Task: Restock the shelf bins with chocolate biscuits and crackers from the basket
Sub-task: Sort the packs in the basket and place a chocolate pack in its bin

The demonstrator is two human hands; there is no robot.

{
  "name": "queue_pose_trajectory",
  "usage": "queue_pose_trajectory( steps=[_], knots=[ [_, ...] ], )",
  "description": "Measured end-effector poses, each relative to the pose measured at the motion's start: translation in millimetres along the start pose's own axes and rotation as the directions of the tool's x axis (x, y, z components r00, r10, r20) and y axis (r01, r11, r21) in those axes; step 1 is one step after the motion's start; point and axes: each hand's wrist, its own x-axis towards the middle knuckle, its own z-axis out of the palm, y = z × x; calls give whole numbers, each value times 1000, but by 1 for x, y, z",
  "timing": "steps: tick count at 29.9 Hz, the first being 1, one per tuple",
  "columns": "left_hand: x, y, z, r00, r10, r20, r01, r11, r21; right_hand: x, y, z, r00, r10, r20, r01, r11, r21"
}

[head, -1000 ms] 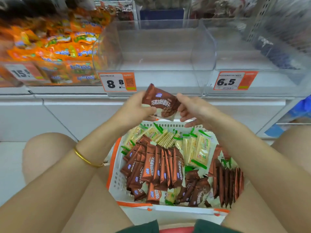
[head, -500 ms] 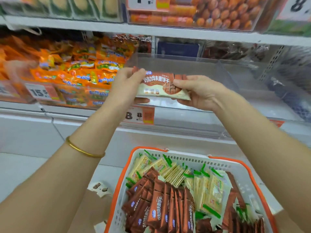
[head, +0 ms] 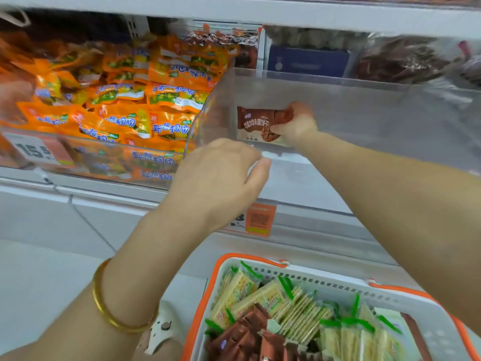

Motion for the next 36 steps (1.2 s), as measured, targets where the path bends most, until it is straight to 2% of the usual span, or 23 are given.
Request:
queue_pose_trajectory(
  steps=[3,7,10,16,19,25,28,31,34,36],
  knots=[
    [7,-1,1,998,11,60,-12,1000,18,14,9,7,999,-28,-38,24,994,-110],
    [14,-4,3,995,7,104,-6,1000,-9,23,18,13,994,0,-107,-22,979,-204],
    [15,-5,3,994,8,112,-4,1000,-31,27,16,18,980,73,-184,-93,991,-101],
    [17,-5,1,993,-17,115,24,998,-55,37,15,24,936,275,-218,-241,955,170],
    [18,-5,1,993,-24,116,29,999,-45,40,14,29,899,320,-300,-294,947,128],
    [20,-4,4,992,-12,124,18,999,-48,46,16,32,899,332,-287,-308,943,125],
    [22,1,5,996,3,89,2,999,-51,45,15,27,903,354,-244,-306,928,213],
    [20,9,6,999,23,39,-22,999,-27,35,7,16,920,343,-190,-305,930,204],
    [7,19,6,989,70,-133,-77,996,-46,12,-6,-2,950,297,-94,-279,946,166],
    [-6,25,7,953,127,-275,-150,987,-64,-19,-19,-20,967,249,-50,-236,954,187]
  ],
)
